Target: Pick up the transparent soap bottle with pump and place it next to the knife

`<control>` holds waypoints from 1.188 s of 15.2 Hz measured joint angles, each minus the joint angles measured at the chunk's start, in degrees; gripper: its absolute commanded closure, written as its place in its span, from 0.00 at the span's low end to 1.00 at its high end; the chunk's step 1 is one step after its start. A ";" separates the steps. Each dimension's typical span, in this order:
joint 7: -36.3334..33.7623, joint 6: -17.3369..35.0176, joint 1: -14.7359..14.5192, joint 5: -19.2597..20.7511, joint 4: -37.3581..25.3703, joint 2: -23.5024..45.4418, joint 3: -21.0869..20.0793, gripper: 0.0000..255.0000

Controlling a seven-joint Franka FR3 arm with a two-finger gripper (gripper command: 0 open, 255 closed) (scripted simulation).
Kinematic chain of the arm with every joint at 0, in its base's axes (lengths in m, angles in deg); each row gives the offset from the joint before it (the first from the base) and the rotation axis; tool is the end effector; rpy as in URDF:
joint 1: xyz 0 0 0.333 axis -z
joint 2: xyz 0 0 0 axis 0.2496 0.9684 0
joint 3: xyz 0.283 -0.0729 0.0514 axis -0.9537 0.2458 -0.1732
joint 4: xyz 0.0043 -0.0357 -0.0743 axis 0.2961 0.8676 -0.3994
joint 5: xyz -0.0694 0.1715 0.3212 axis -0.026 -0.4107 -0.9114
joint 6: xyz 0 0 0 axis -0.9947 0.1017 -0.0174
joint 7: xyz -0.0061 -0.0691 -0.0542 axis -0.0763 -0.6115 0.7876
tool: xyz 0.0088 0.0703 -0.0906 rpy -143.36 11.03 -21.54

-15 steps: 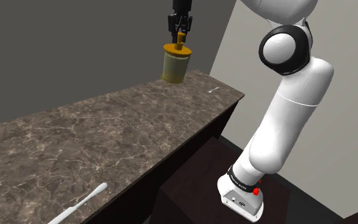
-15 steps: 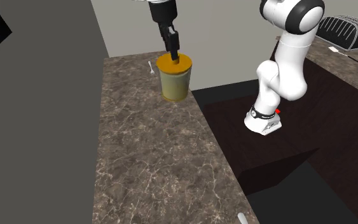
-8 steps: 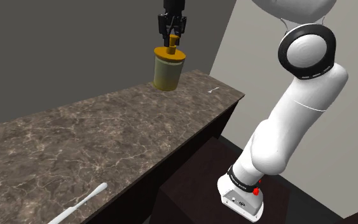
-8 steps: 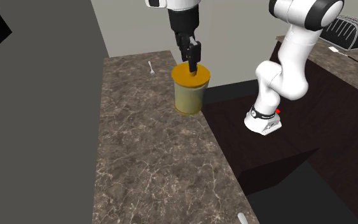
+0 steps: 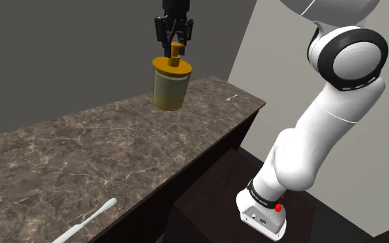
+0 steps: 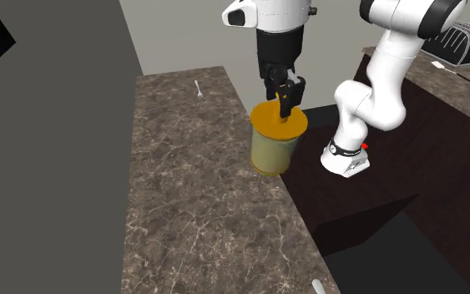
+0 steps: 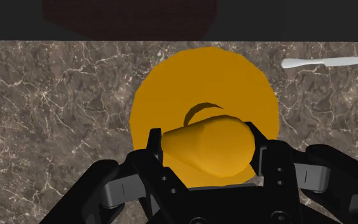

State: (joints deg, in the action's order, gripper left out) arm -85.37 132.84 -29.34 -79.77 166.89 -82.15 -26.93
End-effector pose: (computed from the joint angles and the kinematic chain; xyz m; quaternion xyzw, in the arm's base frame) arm 0.4565 0.1512 0.6526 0.9965 0.0273 -0.0774 0.0128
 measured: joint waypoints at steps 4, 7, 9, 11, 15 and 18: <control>-6.09 -0.47 -2.78 -1.01 -1.10 0.46 -3.04 1.00; -10.36 -0.01 -4.76 -1.67 -1.00 0.65 -5.16 1.00; -13.17 -0.32 -6.09 -1.93 -2.69 1.92 -6.55 1.00; -16.80 -0.30 -7.89 -2.14 -4.54 3.61 -8.34 1.00; -18.59 2.51 -8.79 -2.53 -0.97 2.74 -9.21 1.00; -18.32 5.28 -8.73 -2.76 3.20 1.33 -9.14 1.00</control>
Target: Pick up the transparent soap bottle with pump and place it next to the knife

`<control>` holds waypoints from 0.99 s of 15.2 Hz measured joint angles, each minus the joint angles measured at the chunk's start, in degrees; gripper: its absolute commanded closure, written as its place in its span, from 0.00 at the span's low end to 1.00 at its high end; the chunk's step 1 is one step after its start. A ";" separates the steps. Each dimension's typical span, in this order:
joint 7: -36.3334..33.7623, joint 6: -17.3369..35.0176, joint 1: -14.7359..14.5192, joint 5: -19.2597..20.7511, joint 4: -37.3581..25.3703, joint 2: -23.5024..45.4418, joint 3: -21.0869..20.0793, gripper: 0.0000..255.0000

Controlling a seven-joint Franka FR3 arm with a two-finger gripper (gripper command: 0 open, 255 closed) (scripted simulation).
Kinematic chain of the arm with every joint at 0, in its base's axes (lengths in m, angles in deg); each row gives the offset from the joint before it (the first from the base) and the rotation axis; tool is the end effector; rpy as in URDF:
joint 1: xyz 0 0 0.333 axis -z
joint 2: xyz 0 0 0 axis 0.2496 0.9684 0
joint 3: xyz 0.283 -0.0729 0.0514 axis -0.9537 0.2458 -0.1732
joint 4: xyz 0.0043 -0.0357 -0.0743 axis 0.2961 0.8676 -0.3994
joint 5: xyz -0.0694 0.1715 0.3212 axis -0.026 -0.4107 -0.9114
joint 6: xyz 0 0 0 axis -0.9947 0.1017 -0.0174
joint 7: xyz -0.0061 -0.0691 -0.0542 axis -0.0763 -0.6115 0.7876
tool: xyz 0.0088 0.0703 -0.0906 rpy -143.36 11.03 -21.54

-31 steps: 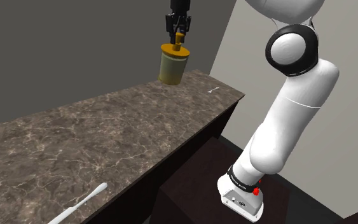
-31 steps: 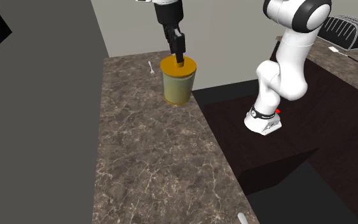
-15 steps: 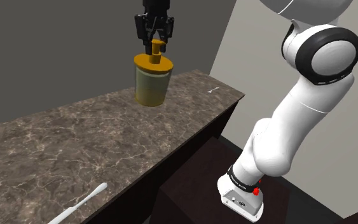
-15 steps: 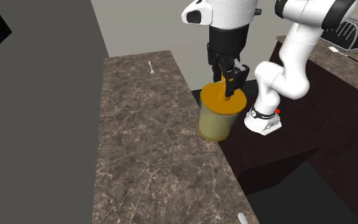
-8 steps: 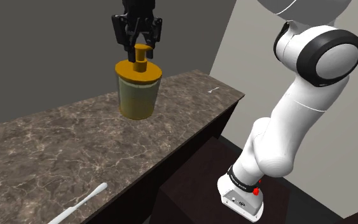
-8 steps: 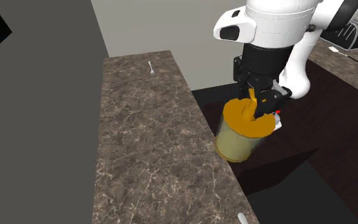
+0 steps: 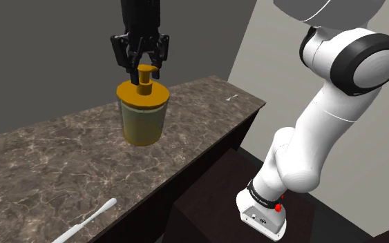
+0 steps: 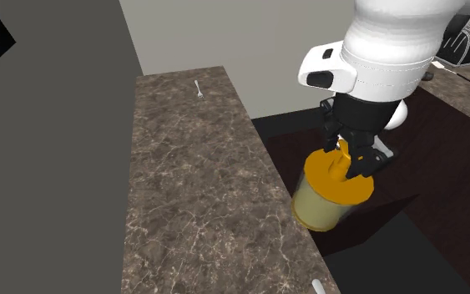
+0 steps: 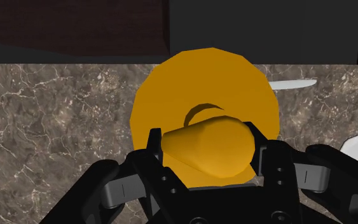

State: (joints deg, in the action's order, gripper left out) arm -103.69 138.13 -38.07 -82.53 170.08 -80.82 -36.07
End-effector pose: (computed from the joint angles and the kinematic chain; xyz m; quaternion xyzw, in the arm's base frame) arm 0.3998 0.3005 0.6247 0.9966 0.0266 -0.0774 0.0131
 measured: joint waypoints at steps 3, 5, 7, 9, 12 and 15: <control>0.18 2.41 0.01 -0.14 3.26 -0.86 0.01 1.00; 0.42 3.96 0.07 -0.18 5.16 -1.21 0.08 1.00; 0.43 5.66 0.01 -0.29 7.39 -1.75 0.02 1.00; 0.83 7.28 0.14 -0.29 9.36 -2.09 0.16 1.00; 0.95 9.89 0.09 -0.44 12.70 -2.82 0.12 1.00; 1.19 12.20 0.11 -0.49 15.36 -3.16 0.14 1.00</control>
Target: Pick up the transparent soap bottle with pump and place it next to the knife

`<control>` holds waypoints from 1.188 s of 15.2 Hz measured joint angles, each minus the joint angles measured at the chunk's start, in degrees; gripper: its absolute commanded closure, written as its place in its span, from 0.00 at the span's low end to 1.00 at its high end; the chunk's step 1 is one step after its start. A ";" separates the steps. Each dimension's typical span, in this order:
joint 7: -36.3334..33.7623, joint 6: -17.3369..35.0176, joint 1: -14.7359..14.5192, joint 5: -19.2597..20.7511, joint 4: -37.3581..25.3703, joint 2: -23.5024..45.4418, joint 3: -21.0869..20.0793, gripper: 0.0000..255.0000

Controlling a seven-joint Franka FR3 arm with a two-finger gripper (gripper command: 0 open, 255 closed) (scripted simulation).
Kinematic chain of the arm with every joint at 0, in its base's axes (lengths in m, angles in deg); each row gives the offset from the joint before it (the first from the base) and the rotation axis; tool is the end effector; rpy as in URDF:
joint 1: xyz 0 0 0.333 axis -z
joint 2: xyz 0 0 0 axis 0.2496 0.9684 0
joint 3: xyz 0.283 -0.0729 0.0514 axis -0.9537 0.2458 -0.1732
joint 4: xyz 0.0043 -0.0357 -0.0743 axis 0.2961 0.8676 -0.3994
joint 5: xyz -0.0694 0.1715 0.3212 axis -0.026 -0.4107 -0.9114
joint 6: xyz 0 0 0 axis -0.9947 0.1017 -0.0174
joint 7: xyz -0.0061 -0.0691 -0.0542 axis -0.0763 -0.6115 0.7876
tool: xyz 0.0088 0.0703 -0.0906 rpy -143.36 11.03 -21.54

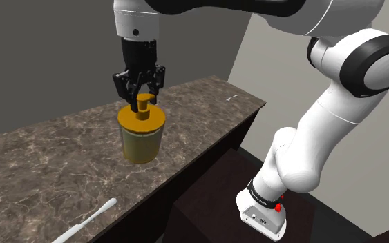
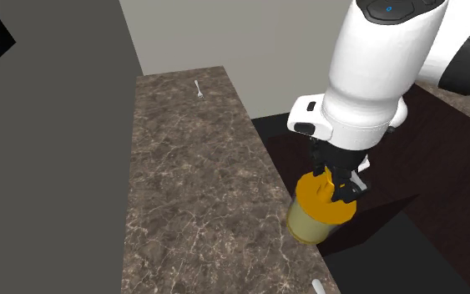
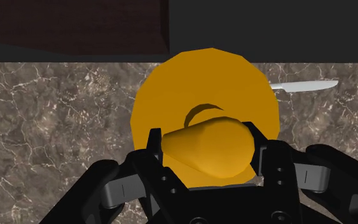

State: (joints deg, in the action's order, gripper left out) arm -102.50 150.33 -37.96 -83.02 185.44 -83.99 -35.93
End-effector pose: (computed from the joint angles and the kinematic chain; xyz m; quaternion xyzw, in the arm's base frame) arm 0.4009 0.3010 0.5511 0.9966 0.0265 -0.0775 0.0132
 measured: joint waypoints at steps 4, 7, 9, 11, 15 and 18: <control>0.18 3.17 -0.04 -0.09 3.50 -0.34 -0.05 1.00; 0.31 5.46 -0.07 -0.14 5.97 -0.51 -0.08 1.00; 0.35 6.93 -0.10 -0.14 7.31 -0.39 -0.12 1.00; 0.44 8.44 -0.11 -0.11 8.62 -0.17 -0.14 1.00; 0.64 11.58 -0.14 -0.17 11.82 -0.23 -0.17 1.00; 0.72 13.83 -0.16 -0.12 13.59 0.26 -0.22 1.00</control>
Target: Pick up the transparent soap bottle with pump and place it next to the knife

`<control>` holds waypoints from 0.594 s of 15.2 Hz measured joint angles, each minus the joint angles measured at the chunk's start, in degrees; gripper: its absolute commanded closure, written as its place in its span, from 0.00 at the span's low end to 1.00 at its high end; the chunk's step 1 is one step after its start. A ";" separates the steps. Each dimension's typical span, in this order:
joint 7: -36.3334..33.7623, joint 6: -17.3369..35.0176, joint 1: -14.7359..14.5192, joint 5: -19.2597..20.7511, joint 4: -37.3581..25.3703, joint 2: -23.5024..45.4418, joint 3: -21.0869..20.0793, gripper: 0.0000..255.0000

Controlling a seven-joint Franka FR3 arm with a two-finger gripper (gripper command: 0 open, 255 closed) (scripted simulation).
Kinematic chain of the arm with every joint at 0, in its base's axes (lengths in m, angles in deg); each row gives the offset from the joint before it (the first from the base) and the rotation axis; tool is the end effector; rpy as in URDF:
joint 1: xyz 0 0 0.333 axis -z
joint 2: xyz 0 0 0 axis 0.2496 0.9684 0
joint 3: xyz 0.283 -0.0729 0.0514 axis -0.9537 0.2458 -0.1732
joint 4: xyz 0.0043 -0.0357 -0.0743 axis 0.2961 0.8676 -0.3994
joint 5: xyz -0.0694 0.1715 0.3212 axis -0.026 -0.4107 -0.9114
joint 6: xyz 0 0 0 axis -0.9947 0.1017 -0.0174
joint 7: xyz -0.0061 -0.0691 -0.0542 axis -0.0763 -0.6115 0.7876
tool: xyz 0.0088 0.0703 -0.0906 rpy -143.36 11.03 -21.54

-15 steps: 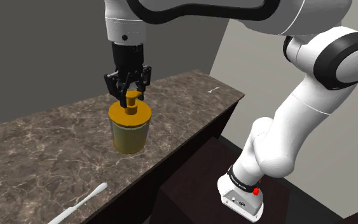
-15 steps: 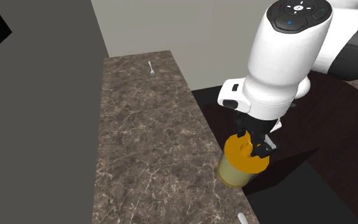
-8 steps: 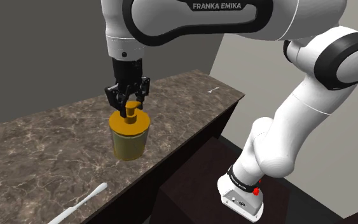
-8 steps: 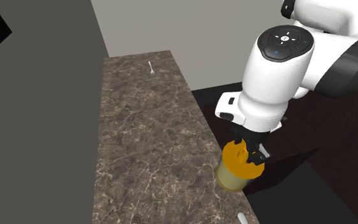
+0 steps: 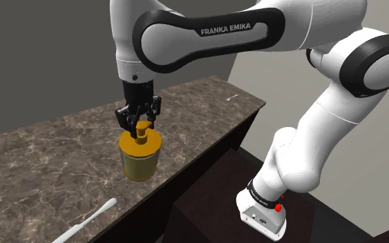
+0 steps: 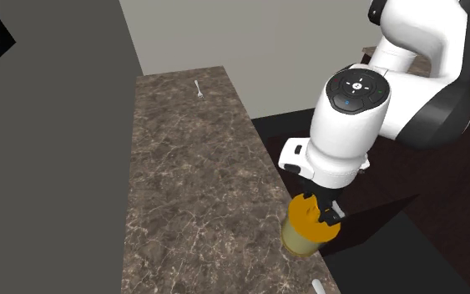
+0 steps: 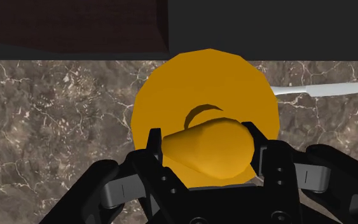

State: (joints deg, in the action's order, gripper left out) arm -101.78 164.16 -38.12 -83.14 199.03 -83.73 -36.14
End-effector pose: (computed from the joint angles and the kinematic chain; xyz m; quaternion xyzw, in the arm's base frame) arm 0.4015 0.3017 0.4614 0.9966 0.0264 -0.0775 0.0131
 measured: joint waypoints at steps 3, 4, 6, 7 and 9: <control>0.09 2.40 -0.03 0.04 1.96 0.46 -0.05 1.00; 0.14 3.11 -0.02 0.07 2.45 0.67 -0.05 1.00; 0.14 4.43 -0.07 0.05 3.65 0.79 -0.10 1.00; 0.16 5.39 -0.08 0.11 4.26 1.15 -0.12 1.00; 0.17 6.72 -0.10 0.14 5.24 1.51 -0.16 1.00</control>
State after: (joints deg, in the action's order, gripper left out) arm -101.61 170.88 -38.22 -83.00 204.28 -82.22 -36.30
